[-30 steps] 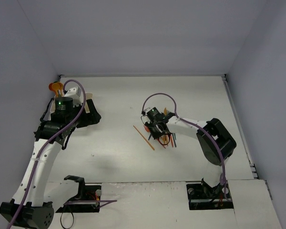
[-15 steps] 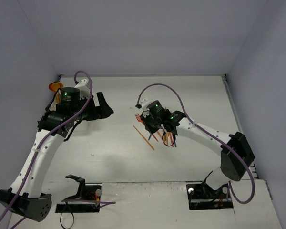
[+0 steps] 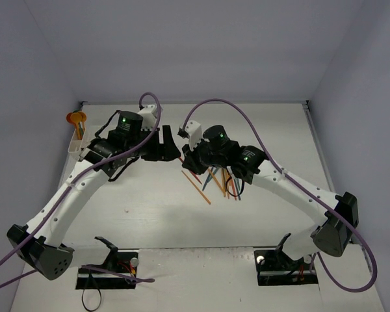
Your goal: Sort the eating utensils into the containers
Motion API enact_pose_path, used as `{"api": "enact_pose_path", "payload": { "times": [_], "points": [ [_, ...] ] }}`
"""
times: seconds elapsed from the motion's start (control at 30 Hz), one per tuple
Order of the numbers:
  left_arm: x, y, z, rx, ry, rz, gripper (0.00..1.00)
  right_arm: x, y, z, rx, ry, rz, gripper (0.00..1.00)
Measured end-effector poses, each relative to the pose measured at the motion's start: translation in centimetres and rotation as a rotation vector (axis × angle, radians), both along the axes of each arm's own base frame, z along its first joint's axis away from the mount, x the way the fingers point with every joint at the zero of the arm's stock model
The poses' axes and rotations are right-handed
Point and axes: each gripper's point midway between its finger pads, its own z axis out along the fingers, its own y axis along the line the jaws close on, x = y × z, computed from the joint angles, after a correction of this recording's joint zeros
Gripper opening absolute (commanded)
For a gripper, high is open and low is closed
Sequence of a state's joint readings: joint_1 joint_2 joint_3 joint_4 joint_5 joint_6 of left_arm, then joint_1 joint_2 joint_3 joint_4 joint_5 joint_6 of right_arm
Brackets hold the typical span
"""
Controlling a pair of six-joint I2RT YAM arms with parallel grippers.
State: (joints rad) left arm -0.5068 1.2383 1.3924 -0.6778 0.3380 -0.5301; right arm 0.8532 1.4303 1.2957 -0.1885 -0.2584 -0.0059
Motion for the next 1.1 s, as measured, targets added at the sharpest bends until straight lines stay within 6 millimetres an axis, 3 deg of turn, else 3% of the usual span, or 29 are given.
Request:
{"api": "enact_pose_path", "payload": {
  "times": [0.17,0.5,0.67,0.77,0.83,0.93,1.1],
  "points": [
    [0.3,-0.4,-0.6,0.030,-0.005,0.011,0.43,-0.5,0.2,-0.1,0.003,0.011,0.022,0.00],
    [1.9,0.0,0.0,0.028,-0.056,0.079,0.13,-0.8,0.4,-0.1,0.007,0.016,0.040,0.00],
    [1.9,-0.5,-0.8,0.017,-0.048,0.079,0.01,-0.9,0.3,-0.2,0.001,0.019,0.043,0.00],
    [1.8,-0.9,-0.9,0.015,-0.050,0.074,0.00,-1.0,0.1,-0.5,-0.012,0.027,0.043,0.12],
    [1.8,-0.9,-0.9,0.018,-0.054,0.076,0.00,-1.1,0.1,-0.5,-0.015,0.025,0.045,0.30],
    [1.9,-0.6,-0.9,0.029,-0.064,0.089,0.00,-1.0,0.1,-0.4,-0.015,0.020,0.048,0.49],
    [2.1,1.1,-1.1,0.080,-0.101,0.156,0.00,-1.0,0.0,-0.1,-0.012,0.008,0.045,0.68]
  ]
}}
